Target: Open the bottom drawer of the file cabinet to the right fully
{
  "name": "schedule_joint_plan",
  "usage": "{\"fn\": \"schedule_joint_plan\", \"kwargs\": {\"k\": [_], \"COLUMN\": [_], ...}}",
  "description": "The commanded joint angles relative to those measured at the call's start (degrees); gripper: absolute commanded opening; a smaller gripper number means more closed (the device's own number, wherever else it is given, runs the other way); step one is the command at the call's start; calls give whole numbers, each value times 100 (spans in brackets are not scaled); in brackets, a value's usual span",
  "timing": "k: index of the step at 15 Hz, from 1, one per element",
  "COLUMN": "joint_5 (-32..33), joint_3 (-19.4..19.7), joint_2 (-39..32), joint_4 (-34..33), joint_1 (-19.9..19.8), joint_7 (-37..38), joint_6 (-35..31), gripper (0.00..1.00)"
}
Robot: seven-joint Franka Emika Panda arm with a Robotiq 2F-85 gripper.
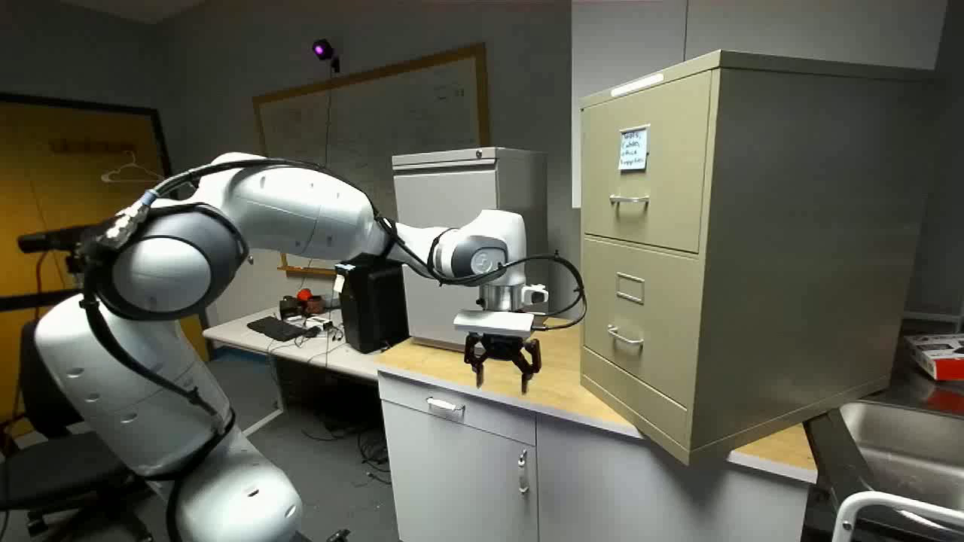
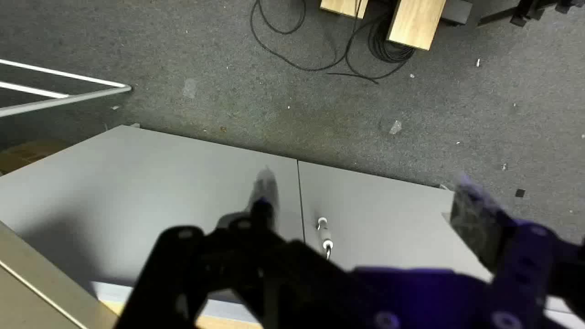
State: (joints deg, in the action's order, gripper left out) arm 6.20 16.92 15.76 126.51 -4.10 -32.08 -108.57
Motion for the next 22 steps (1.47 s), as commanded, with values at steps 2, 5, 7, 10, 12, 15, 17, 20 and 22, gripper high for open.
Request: {"fn": "schedule_joint_plan", "kwargs": {"k": [2,5,7,10,12,15,17,20,22], "joint_5": [-34,-34,-50,-338,-634,-1268,-1829,-2961,-3716], "joint_3": [-111,-111,-97,6,99,268,369,504,540], "joint_2": [-14,-11,-26,-163,-355,-647,-872,-1241,-1533], "joint_4": [-18,-18,-30,-147,-310,-637,-902,-1357,-1689], "joint_1": [-121,-121,-128,-168,-233,-351,-440,-609,-776], "joint_7": [-28,-28,-28,-85,-142,-270,-354,-546,-695], "joint_6": [-1,-2,-15,-254,-527,-854,-1080,-1288,-1350], "gripper": [100,100,100,100,100,100,100,100,100]}}
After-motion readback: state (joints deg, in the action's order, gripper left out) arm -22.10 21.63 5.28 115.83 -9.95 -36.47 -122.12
